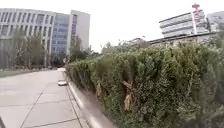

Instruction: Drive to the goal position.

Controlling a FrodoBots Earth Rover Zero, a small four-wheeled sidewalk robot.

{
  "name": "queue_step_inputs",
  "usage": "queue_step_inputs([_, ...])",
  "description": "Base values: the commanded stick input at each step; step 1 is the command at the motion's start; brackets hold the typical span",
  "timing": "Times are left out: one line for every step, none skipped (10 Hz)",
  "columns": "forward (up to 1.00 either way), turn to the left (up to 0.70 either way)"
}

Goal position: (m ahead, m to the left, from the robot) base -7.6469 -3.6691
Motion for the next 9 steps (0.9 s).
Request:
queue_step_inputs([0.05,0.00])
queue_step_inputs([0.05,0.00])
queue_step_inputs([0.05,0.00])
queue_step_inputs([0.05,0.00])
queue_step_inputs([0.05,0.00])
queue_step_inputs([0.05,0.00])
queue_step_inputs([0.05,0.00])
queue_step_inputs([0.05,0.00])
queue_step_inputs([0.05,0.00])
